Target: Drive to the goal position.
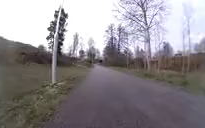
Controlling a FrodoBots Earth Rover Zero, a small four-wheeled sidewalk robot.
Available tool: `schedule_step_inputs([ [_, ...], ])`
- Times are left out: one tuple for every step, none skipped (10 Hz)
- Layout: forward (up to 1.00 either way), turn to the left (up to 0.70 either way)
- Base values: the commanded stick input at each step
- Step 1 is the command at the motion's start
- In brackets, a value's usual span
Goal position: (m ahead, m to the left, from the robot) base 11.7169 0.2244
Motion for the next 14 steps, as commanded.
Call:
schedule_step_inputs([
  [0.70,0.00],
  [0.70,0.00],
  [0.70,0.00],
  [0.70,0.00],
  [0.70,0.00],
  [0.70,0.00],
  [0.70,0.00],
  [0.70,0.00],
  [0.70,0.00],
  [0.70,0.00],
  [0.70,0.00],
  [0.70,0.00],
  [0.70,0.00],
  [0.70,0.00],
])
